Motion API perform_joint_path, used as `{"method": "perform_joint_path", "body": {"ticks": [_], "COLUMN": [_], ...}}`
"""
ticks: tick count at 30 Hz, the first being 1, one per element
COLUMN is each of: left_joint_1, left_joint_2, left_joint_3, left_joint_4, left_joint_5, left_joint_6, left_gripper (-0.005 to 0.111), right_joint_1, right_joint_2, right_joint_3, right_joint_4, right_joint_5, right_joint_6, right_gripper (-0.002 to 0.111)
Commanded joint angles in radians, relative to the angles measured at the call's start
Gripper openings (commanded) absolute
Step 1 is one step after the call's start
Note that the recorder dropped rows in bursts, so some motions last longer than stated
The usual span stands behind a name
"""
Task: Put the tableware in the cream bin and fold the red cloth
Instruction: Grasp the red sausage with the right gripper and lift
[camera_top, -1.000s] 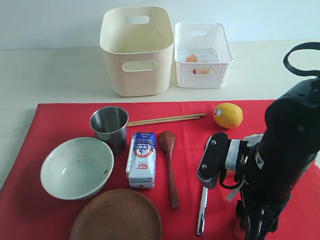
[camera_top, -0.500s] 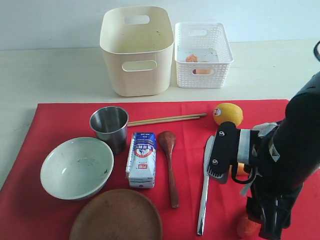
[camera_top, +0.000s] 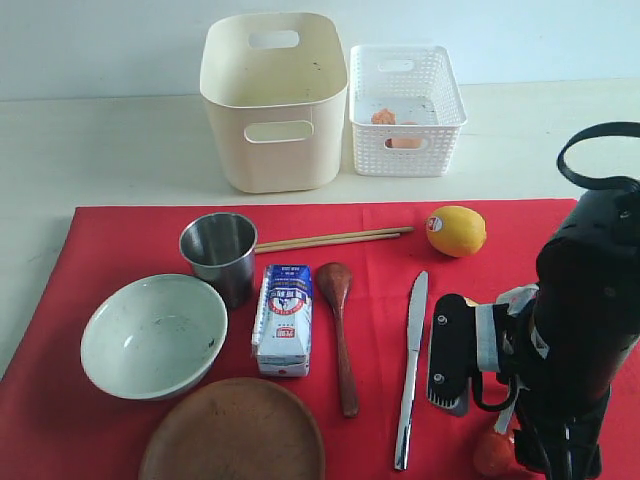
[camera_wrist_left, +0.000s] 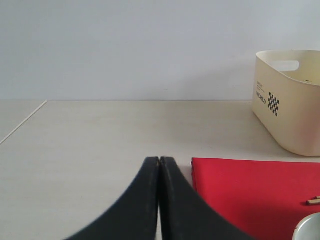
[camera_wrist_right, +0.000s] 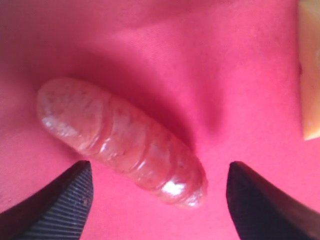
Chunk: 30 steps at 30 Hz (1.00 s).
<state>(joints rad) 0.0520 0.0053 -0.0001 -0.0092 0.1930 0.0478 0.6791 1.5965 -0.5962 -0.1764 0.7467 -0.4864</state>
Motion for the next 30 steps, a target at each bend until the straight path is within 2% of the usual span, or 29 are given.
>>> {"method": "perform_joint_path", "body": {"ticks": [1, 9, 16, 30], "left_joint_1": [-0.007, -0.007, -0.007, -0.007], "left_joint_2": [-0.005, -0.005, -0.005, -0.005], "left_joint_3": [0.0, 0.0, 0.0, 0.0], "left_joint_4": [-0.01, -0.01, -0.01, -0.01], "left_joint_5": [0.0, 0.0, 0.0, 0.0], "left_joint_6": [0.001, 0.001, 0.001, 0.001], "left_gripper": [0.003, 0.003, 0.003, 0.003], "right_joint_1": [-0.006, -0.006, -0.006, -0.006], "right_joint_2": [0.015, 0.015, -0.003, -0.284], "right_joint_3": [0.0, 0.0, 0.0, 0.0], "right_joint_4": [-0.036, -0.053, -0.051, -0.049], "right_joint_5": [-0.027, -0.027, -0.014, -0.011], "right_joint_6": [0.026, 0.026, 0.048, 0.158], "right_gripper": [0.062, 0.024, 0.002, 0.0]}}
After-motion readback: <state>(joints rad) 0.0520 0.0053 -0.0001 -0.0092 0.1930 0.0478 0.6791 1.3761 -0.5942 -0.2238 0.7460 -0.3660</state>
